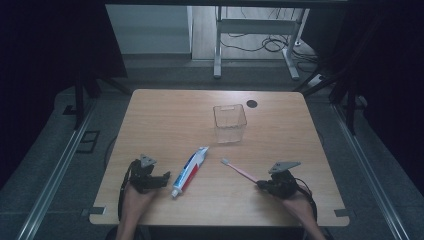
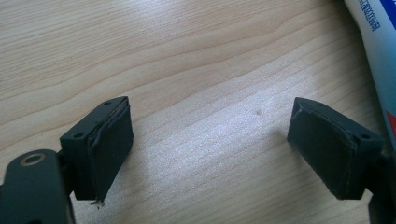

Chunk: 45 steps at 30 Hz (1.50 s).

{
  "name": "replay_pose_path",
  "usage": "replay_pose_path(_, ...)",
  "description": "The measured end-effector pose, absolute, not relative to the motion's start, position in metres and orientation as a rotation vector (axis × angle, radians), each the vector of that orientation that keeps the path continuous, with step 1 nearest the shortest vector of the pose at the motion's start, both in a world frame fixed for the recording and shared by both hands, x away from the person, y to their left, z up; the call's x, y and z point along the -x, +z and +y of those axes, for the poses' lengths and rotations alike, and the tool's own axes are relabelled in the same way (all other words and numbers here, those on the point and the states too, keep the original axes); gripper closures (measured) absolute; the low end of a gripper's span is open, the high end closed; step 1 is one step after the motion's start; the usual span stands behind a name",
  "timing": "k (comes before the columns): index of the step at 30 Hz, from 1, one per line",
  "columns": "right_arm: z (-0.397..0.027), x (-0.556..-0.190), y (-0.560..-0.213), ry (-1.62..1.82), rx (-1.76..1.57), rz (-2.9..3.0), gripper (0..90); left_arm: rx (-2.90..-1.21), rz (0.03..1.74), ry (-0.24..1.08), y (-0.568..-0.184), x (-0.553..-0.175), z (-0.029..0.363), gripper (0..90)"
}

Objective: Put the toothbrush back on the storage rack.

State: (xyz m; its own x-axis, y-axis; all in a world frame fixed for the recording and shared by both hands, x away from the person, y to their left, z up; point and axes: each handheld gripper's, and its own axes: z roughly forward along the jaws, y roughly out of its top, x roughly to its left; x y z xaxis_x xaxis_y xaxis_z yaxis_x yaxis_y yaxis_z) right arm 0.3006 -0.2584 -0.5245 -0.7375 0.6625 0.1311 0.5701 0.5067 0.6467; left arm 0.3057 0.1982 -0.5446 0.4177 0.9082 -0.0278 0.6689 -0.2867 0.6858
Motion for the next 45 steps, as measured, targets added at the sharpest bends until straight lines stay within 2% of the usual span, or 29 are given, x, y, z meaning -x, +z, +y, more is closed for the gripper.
replay_pose_path(3,-0.26,-0.303,-0.523,1.045,-1.077,2.624,88.3,-2.051,1.331,0.496,-0.545,-0.306,0.198,14.4)
replay_pose_path(16,-0.254,-0.314,-0.505,0.898,-1.009,2.7,74.4,-2.052,1.33,0.496,-0.545,-0.306,0.198,14.4)
replay_pose_path(45,-0.236,-0.343,-0.497,0.649,-1.015,2.822,67.1,-2.049,1.331,0.496,-0.545,-0.306,0.198,14.5)
